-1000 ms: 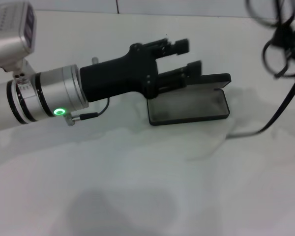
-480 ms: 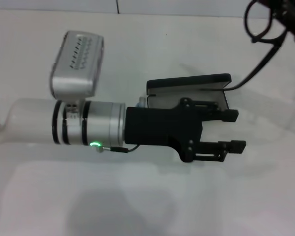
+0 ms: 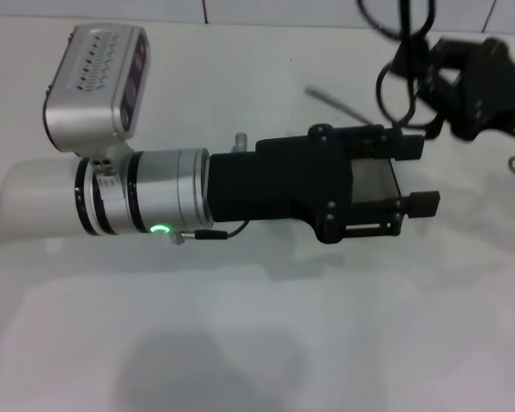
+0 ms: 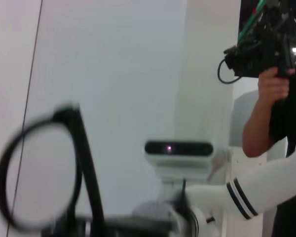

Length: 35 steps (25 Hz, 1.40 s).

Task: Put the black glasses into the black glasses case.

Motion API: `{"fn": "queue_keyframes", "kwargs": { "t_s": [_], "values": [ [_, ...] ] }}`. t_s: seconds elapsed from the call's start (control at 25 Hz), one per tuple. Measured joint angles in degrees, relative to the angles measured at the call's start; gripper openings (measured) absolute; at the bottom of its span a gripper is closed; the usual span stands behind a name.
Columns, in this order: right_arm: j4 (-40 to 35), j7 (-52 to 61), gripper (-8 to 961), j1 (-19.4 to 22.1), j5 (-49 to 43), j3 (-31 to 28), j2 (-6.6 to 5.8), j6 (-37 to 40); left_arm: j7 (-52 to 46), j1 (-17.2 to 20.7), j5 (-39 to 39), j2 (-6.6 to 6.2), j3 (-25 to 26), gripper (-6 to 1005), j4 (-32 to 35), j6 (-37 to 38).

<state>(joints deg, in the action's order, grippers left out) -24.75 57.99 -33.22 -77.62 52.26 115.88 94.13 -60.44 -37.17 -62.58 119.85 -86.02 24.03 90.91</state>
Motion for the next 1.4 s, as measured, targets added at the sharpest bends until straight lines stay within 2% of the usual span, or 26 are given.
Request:
{"fn": "queue_keyframes", "kwargs": {
  "t_s": [0.24,0.44,0.96,1.04,1.24,1.32,1.4],
  "values": [
    [-0.8,-0.4,149,1.1,-0.5,4.6,-0.43,-3.5,-0.3,-0.2,2.2,-0.10,1.5,644,-0.3,0.1],
    [-2.4,-0.5,151,2.4,-2.2,4.8,-0.58,-4.3,-0.4,-0.3,2.2,-0.33,3.6,645,-0.3,-0.2],
    [-3.4,-0.1,157,2.4,-3.9,4.6,-1.16,-4.4,0.0,-1.6,2.0,-0.42,3.8,647,0.0,-2.8],
    [-3.5,-0.1,158,2.6,-3.9,4.3,-1.61,-4.9,0.1,-1.6,1.9,-0.79,3.8,648,0.0,-2.7],
    [-5.7,-0.3,161,3.3,-6.4,5.3,-2.57,-9.8,-0.3,0.7,2.9,-3.14,5.8,648,0.7,0.3],
    [-9.7,0.4,162,3.5,-12.0,5.6,-1.89,-12.0,-0.3,2.5,2.9,-3.56,9.0,649,1.3,1.3],
    [-16.5,3.2,163,4.0,-19.2,6.2,-0.46,-13.6,-0.4,3.6,2.7,-3.64,11.0,649,1.5,1.3]
  ]
}}
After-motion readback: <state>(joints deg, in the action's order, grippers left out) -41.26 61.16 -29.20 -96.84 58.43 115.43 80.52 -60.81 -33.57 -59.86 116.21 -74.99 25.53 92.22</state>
